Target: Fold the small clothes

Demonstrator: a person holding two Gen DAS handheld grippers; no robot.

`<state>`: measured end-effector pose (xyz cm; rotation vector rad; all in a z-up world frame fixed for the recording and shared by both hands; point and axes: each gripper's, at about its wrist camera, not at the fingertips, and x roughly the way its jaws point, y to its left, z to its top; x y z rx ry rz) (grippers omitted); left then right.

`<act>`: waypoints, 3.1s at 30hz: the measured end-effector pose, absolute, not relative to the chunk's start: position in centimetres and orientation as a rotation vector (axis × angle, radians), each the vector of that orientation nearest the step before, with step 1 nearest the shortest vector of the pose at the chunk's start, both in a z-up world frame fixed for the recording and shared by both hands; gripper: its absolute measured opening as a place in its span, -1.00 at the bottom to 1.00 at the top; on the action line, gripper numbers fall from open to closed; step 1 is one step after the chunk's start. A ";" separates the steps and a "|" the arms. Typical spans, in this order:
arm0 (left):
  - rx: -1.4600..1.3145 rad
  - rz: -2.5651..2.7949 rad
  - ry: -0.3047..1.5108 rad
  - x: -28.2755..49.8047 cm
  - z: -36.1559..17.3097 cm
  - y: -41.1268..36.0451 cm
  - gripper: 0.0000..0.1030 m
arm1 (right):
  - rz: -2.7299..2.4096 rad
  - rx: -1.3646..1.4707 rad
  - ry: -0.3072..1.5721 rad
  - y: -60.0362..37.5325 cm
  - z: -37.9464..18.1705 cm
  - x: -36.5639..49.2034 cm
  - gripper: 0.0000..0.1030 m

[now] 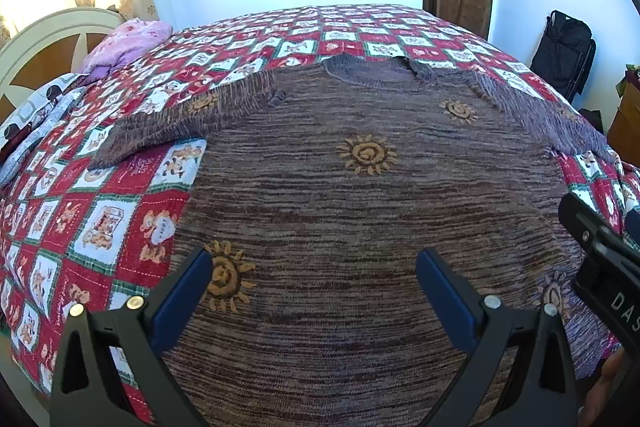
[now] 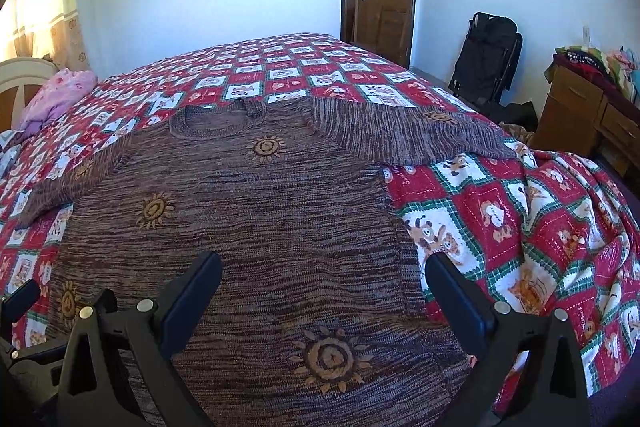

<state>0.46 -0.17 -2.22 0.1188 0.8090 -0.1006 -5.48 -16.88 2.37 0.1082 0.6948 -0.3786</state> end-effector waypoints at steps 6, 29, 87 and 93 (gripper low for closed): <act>0.120 -0.105 0.818 0.7 -2.6 -0.3 1.00 | -0.369 0.102 0.703 -16.5 2.3 -4.8 0.98; 0.093 -0.005 0.793 9.2 -2.7 3.3 1.00 | -0.396 0.599 0.774 -34.8 0.8 1.5 -0.07; -0.063 0.002 0.777 11.7 -6.7 5.2 1.00 | 0.072 0.176 0.876 -11.8 -2.1 23.3 0.14; -0.062 0.002 0.776 11.7 -6.7 5.2 1.00 | 0.147 0.420 0.678 -16.9 1.7 20.2 0.35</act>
